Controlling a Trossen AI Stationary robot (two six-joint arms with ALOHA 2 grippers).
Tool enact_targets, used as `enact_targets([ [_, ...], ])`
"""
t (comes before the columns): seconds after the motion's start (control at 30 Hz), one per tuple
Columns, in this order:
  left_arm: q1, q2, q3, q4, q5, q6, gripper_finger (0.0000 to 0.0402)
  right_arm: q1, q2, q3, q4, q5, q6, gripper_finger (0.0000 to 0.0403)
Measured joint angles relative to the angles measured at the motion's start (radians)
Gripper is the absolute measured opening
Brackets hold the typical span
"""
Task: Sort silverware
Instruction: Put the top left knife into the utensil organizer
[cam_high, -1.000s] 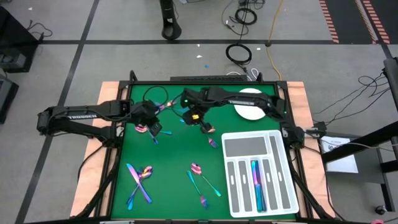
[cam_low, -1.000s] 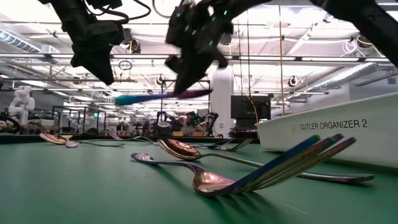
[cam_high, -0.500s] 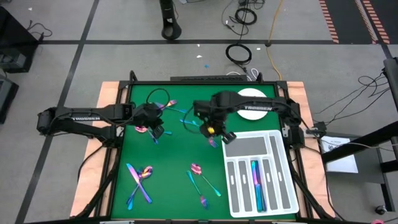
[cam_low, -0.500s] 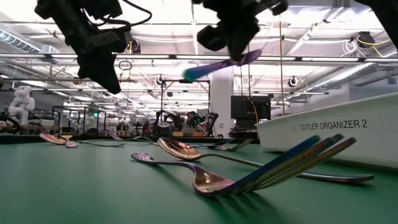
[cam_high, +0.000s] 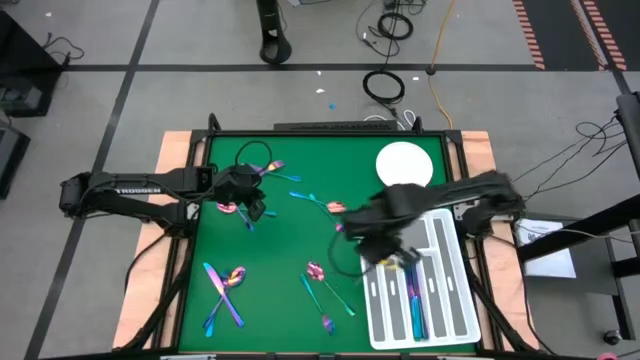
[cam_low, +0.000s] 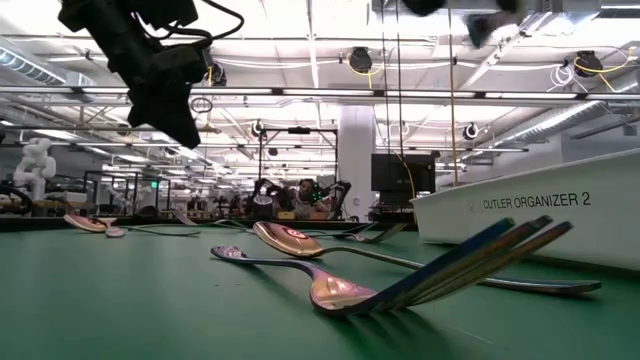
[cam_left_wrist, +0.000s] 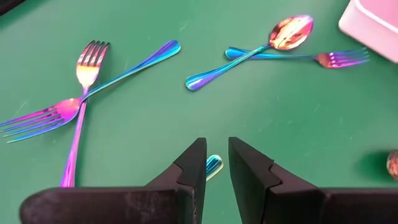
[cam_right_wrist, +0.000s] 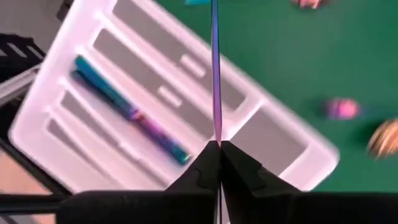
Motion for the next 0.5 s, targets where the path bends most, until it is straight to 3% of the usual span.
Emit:
enact_targets([
  [0.2, 0.001, 0.0, 0.0, 0.037, 0.008, -0.018, 0.0067, 0.027, -0.294, -0.304, 0.118, 0.002, 0.168, 0.0],
  [0.33, 0.001, 0.0, 0.0, 0.057, 0.008, -0.046, 0.0067, 0.073, -0.403, -0.452, 0.16, 0.007, 0.039, 0.0],
  [0.5, 0.002, 0.0, 0.0, 0.099, 0.008, -0.092, 0.0067, 0.142, -0.43, -0.527, 0.171, 0.004, -0.114, 0.0],
])
